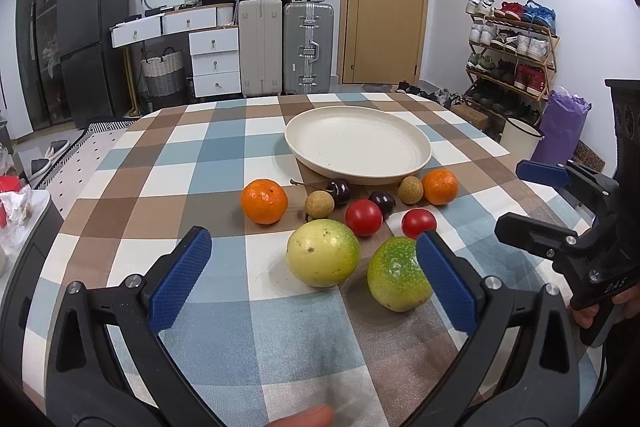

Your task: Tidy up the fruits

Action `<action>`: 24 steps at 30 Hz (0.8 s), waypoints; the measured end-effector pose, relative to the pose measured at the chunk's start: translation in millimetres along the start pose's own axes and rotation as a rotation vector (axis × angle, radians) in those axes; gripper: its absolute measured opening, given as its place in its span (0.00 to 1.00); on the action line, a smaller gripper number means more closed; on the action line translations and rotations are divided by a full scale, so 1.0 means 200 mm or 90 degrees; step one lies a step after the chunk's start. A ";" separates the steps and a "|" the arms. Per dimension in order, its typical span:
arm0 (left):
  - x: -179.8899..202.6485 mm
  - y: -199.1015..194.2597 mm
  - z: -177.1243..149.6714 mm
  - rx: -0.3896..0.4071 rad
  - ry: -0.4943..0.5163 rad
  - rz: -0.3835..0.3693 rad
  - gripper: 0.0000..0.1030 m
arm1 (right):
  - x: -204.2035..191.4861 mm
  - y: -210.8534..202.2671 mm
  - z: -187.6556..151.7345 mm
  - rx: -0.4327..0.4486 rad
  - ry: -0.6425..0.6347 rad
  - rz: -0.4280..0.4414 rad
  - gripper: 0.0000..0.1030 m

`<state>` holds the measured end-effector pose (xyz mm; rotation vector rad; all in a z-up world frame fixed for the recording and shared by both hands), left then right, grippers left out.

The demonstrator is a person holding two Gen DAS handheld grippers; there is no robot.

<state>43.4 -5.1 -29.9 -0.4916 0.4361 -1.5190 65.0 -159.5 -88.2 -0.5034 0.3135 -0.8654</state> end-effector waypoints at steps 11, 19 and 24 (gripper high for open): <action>-0.03 0.02 -0.01 -0.001 -0.007 0.005 0.99 | 0.04 0.04 0.00 -0.030 0.021 -0.011 1.00; -0.05 0.02 0.00 -0.001 -0.018 0.009 0.99 | 0.05 0.07 -0.01 -0.053 0.023 -0.020 1.00; -0.09 0.04 0.00 -0.019 -0.039 0.019 0.99 | 0.05 0.09 -0.01 -0.056 0.025 -0.020 1.00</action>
Point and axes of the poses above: each gripper's, at about its wrist camera, not at the fingertips, and y roughly the way its jaws point, x to its right, z to its top, the point moved 5 cm from there along y, roughly the way its jaws point, and after that the axes turned 2 degrees about -x, right-handed, at the moved point
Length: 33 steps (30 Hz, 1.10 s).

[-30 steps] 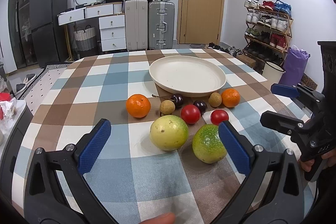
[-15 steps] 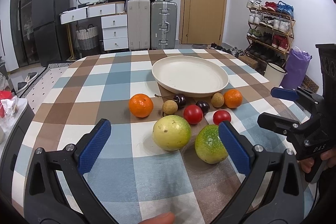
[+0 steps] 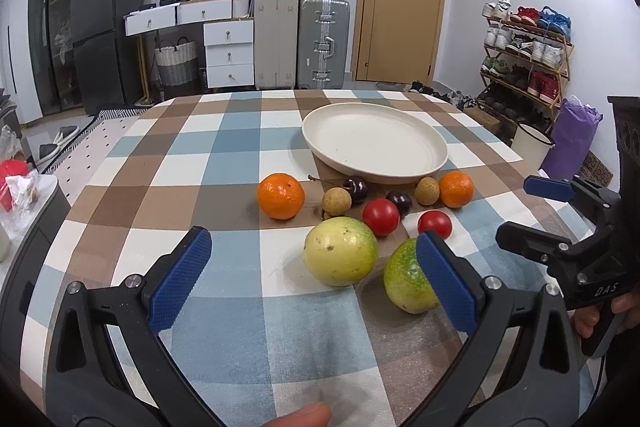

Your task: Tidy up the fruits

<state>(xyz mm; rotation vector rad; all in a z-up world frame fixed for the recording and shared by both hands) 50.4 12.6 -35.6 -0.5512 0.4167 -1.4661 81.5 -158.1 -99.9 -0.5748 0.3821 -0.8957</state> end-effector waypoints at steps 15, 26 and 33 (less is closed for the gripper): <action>-0.07 0.02 -0.02 -0.041 -0.025 0.016 0.99 | -0.01 0.09 -0.02 -0.066 0.038 0.064 1.00; -0.14 0.04 -0.01 -0.072 -0.011 0.037 0.99 | -0.28 0.22 -0.04 -0.144 0.001 0.131 0.94; -0.15 0.09 -0.01 -0.088 -0.021 0.031 0.99 | -0.39 0.33 -0.05 -0.172 -0.013 0.152 0.75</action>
Point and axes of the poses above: each gripper's, at about its wrist camera, not at the fingertips, and y roughly the way its jaws point, x to its right, z to its top, the point moved 5 cm from there along y, roughly the way its jaws point, and after that the axes turned 2 degrees about -x, right-handed, at the moved point
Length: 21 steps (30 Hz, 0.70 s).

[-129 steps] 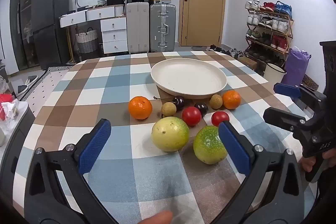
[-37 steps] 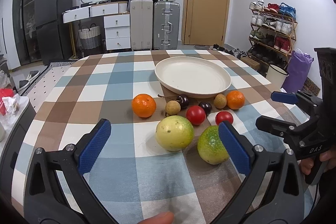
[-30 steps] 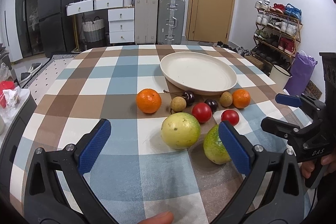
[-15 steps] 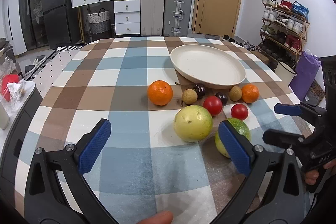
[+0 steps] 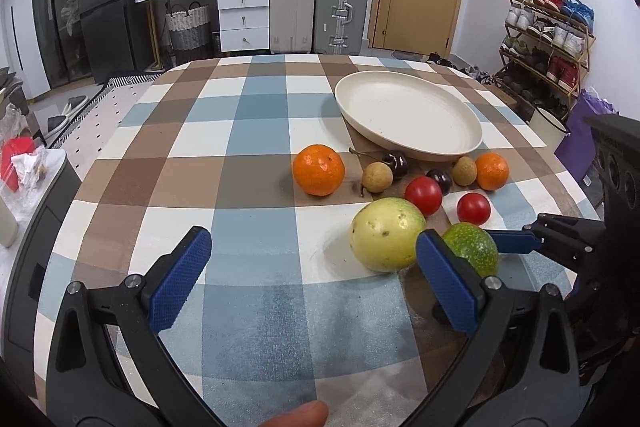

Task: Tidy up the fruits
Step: 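Grasp the green speckled fruit with the right gripper while the left gripper approaches the pale yellow fruit, then grasp the pale yellow fruit with the left gripper while the right gripper lifts the green fruit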

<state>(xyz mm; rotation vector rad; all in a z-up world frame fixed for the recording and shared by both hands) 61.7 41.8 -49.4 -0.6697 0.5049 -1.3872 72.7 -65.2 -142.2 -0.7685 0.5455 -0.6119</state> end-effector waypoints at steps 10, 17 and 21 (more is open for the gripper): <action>0.01 0.00 0.02 0.001 0.000 -0.004 0.99 | 0.00 -0.03 0.01 0.017 0.012 0.035 0.49; 0.10 0.09 0.03 -0.033 0.024 -0.022 0.99 | 0.09 -0.19 -0.04 0.048 0.030 -0.003 0.49; 0.17 0.19 0.02 -0.076 0.041 -0.027 0.92 | 0.17 -0.25 -0.05 0.058 0.054 -0.030 0.49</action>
Point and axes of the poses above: each gripper's, at about its wrist camera, not at the fingertips, and y roughly the way its jaws point, x to its right, z to its top, the point moved 5 cm from there along y, roughly the way its jaws point, and after that the axes turned 2 degrees about -x, right-handed, at the moved point
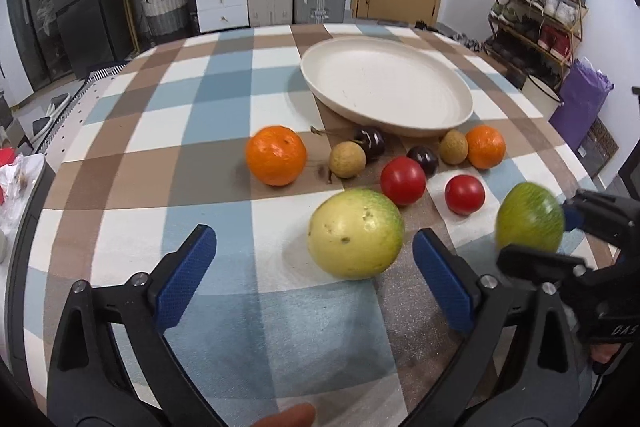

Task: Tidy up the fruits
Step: 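Grasp the pale yellow fruit with the left gripper while the right gripper lifts the green fruit, then lower both held fruits onto the white plate and open both grippers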

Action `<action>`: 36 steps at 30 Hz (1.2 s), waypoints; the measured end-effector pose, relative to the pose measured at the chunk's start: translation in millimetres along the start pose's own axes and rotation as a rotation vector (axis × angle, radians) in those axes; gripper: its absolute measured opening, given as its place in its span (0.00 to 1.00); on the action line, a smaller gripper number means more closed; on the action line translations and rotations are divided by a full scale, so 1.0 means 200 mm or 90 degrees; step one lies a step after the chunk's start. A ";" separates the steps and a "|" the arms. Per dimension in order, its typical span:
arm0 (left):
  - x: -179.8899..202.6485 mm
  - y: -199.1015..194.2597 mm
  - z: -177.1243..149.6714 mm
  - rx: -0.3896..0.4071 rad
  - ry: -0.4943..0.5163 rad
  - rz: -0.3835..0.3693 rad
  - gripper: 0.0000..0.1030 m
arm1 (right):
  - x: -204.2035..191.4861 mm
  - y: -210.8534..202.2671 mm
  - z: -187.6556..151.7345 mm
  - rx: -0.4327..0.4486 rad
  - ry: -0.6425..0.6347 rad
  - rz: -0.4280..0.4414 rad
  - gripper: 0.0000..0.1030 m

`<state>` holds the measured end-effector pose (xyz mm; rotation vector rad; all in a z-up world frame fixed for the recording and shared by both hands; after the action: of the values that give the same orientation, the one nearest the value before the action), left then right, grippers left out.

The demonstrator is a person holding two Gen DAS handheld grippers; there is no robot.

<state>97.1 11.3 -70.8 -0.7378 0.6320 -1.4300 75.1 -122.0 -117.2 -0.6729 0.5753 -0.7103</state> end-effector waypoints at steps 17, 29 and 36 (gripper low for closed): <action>0.10 -0.01 0.04 0.013 0.014 -0.078 0.49 | 0.14 -0.08 0.04 0.026 0.030 -0.030 0.49; 0.16 -0.08 0.24 0.066 -0.003 -0.079 0.49 | 0.23 -0.09 0.22 0.057 0.024 -0.041 0.49; 0.20 -0.01 0.38 0.079 0.002 -0.083 0.49 | 0.29 -0.05 0.35 0.068 0.032 -0.057 0.49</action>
<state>156.9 -22.7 -19.4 -0.6879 0.4999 -1.5755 154.7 -146.8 -78.7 -0.5858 0.5521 -0.8374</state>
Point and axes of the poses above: each gripper's, at about its wrist camera, not at the fingertips, and y roughly the way its jaws point, x to its right, z to its top, the point moved 5 cm from there along y, roughly the way its jaws point, and after that the axes turned 2 degrees about -x, right-handed, at the moved point
